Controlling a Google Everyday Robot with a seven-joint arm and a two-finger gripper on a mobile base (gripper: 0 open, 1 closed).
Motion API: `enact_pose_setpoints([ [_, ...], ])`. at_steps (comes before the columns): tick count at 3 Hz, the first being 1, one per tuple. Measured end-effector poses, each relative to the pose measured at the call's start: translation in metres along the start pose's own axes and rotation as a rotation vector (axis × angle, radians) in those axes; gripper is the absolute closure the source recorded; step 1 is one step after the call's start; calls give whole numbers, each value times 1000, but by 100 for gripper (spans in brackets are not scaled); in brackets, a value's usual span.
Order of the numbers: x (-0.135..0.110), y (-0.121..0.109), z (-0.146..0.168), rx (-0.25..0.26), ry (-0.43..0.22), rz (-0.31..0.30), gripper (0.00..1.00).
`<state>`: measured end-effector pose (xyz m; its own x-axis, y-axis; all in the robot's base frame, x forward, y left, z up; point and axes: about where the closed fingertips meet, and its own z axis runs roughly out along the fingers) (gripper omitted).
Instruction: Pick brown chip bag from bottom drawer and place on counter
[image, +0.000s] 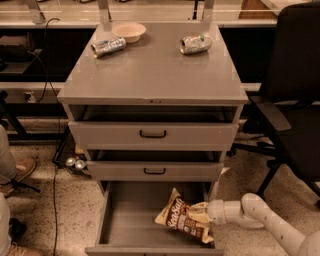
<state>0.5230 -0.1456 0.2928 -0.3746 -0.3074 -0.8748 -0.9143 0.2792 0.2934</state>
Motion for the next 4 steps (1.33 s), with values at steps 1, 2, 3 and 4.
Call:
enact_pose_setpoints([
  [1,3,6,8,-30,14,4,100],
  [2,3,5,7,-18,11,3,100],
  [3,-4,15,-11,8,-33,0,100],
  [4,-40,31,-51,75,-84,-78,100],
])
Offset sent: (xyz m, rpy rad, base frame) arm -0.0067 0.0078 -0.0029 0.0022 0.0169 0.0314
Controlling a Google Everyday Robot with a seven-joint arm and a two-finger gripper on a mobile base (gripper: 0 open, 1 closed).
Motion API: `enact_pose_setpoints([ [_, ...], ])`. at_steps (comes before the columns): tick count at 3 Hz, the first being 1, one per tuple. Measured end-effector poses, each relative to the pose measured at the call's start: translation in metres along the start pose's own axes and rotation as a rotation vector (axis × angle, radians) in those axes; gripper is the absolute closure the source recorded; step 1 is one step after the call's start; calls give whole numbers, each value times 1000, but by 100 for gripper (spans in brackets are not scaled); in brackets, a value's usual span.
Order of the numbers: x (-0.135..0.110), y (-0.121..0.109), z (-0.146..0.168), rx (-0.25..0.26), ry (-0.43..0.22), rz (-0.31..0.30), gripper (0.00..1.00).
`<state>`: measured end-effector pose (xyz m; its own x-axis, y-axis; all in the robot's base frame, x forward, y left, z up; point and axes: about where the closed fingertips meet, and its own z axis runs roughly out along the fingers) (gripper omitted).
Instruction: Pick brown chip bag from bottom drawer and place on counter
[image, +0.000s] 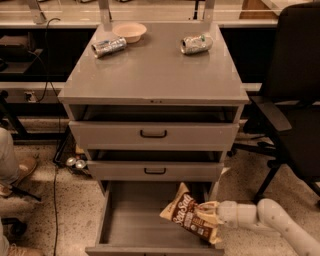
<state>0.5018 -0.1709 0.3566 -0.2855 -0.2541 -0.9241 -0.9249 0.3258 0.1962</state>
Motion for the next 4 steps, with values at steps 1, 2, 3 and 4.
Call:
enact_pose_setpoints([
  [1,-65,25,-55,56,-30,-117,100],
  [2,-122,39,-83,65,-24,-215,100],
  [3,-133,38,-88,70,-15,-234,100],
  [4,-137,39,-89,58,-32,-238,100],
])
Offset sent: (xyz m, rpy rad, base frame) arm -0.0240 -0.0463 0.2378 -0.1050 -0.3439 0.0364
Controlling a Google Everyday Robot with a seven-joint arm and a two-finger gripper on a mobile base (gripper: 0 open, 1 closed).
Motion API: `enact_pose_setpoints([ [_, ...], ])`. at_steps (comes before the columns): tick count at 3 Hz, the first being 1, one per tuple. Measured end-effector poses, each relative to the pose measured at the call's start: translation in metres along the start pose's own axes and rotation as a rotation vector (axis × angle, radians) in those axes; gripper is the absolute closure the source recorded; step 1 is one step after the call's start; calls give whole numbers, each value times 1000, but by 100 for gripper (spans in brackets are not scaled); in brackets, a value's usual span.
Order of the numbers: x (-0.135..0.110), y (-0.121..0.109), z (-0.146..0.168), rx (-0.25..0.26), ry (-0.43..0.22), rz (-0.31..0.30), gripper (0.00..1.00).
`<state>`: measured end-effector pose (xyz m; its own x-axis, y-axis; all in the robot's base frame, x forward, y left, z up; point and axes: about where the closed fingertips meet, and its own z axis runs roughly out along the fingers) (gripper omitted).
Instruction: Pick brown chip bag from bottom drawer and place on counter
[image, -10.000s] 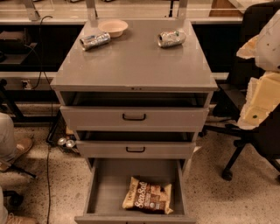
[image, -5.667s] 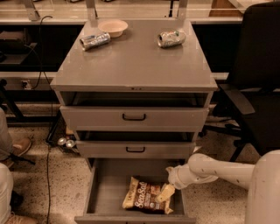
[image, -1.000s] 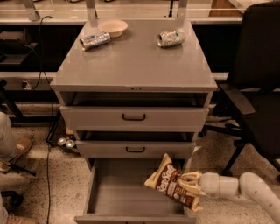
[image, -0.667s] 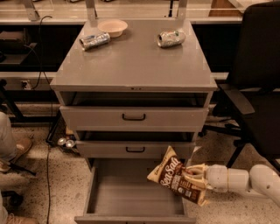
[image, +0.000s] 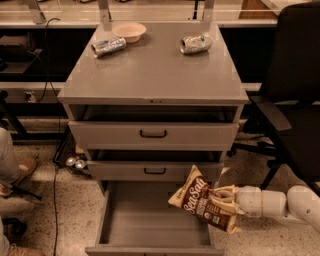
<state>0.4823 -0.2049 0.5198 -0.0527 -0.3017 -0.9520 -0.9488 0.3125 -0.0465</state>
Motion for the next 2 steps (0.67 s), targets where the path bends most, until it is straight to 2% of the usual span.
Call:
enact_pose_setpoints([
  [1,-48,-10,-40,49,-60,-64,100],
  [2,-146,-23,-104,129,-136,-235,100],
])
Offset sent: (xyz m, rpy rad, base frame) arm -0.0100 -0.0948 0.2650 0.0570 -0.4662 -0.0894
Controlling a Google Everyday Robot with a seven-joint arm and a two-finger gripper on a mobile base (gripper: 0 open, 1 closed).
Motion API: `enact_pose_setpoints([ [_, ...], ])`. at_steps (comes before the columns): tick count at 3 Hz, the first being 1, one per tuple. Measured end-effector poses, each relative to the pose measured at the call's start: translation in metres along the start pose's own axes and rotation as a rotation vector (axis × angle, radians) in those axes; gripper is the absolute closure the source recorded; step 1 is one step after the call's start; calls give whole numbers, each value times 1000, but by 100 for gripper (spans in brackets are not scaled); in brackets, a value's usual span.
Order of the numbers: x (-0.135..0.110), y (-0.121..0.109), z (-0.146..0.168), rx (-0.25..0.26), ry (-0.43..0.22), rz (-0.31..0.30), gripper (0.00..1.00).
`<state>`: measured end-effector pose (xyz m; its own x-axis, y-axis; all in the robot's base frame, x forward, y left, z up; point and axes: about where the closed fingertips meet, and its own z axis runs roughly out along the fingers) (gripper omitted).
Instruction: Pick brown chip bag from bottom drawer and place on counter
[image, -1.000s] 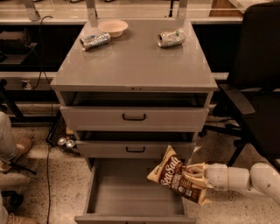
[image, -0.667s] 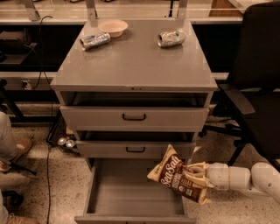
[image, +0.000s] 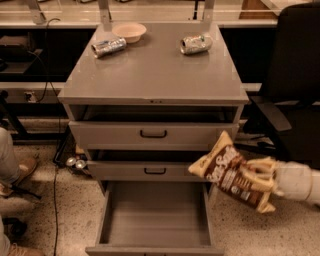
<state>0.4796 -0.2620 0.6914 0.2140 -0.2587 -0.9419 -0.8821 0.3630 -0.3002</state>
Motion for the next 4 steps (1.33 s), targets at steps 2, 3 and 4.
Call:
enact_pose_setpoints([
  [2,-72,-30,-20,21,-35,-127,100],
  [3,-71,-29,-16,24,-48,-118,100],
  [4,-88,-53,-12,39,-94,-149,100],
])
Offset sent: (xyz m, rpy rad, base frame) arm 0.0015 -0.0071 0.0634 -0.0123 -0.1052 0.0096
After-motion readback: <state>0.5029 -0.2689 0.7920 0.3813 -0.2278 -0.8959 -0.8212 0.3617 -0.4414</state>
